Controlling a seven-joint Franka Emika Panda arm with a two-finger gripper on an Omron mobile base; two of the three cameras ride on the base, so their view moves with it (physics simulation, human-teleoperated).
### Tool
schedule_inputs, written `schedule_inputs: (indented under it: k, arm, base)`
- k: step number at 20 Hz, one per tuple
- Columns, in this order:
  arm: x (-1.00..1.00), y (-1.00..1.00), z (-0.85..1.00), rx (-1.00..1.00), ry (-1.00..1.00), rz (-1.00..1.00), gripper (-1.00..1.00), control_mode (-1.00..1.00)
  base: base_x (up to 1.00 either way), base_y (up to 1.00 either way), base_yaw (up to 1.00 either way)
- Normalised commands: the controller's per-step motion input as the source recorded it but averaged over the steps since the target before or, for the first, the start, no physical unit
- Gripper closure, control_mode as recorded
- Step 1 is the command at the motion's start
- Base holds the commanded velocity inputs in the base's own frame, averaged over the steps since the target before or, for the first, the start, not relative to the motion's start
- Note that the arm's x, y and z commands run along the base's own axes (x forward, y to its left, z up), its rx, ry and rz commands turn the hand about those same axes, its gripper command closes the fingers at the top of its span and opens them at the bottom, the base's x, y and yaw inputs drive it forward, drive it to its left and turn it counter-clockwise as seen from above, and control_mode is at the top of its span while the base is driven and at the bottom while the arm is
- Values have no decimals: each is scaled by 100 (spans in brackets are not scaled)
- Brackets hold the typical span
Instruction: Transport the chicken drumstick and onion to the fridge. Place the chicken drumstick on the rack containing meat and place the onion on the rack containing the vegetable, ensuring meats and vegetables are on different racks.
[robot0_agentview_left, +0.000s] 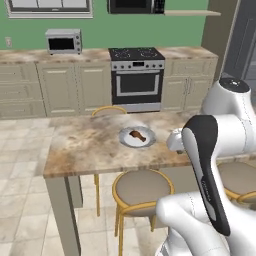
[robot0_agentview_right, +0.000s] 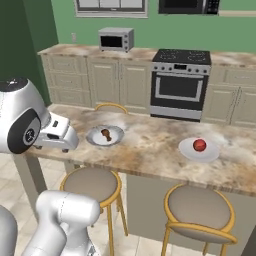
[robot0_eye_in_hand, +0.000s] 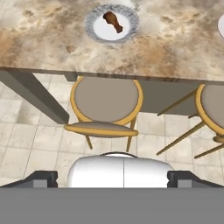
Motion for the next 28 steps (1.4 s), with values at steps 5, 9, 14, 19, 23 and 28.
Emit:
schedule_inputs:
  k: [5,9,14,19,23,28]
  arm:
    - [0,0,0,0,0,0,-100,100]
    - [0,0,0,0,0,0,-100,100]
    - [100,-36,-22,7,9,18,-100,-100]
    - [83,-10,-49,-1,-3,11,-100,-100]
    - [81,0,-27,-1,-1,3,-100,-100]
    - [87,0,-40,-1,-1,1,-100,-100]
  base:
    - [96,-38,25]
    - [78,-35,24]
    - [0,0,0]
    - [0,0,0]
    - [0,0,0]
    - [0,0,0]
